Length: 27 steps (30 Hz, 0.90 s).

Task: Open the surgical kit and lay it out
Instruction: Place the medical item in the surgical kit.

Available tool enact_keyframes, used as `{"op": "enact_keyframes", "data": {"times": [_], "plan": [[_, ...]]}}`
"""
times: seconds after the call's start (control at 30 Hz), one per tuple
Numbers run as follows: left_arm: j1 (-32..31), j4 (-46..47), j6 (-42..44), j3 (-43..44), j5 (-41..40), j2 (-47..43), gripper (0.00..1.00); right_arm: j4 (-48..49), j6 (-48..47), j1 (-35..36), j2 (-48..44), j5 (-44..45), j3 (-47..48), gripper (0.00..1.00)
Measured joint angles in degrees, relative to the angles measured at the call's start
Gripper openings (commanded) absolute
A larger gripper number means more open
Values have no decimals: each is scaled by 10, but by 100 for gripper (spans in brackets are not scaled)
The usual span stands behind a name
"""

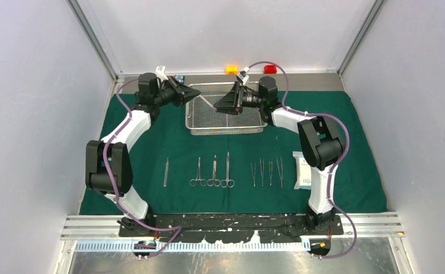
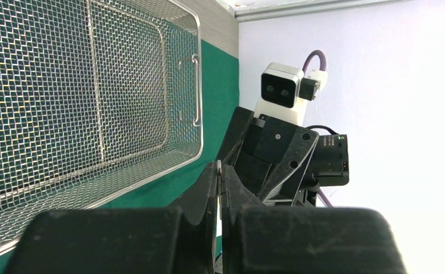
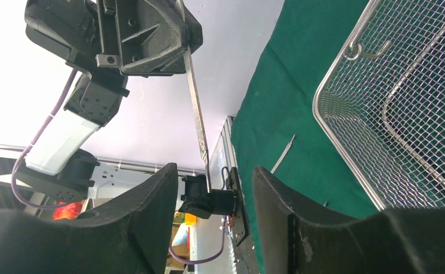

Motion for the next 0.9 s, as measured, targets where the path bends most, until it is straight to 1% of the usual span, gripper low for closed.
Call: {"op": "enact_keyframes", "data": {"times": [0.2,0.3,0.5,0.83,0.9], "plan": [[0,12,1,-4,-1,0,0,16,13,6,7,-4,0,39],[0,16,1,-7,-2,0,0,24,20,11,10,-8,0,34],[0,20,4,-9,-2,0,0,45,39,19,26,-17,0,21],[0,21,17,-13,-6,-1,0,67,60,19,33,-22,2,19],[0,21,16,-15,-6,-1,0,68,63,19,34,-23,2,15]]}}
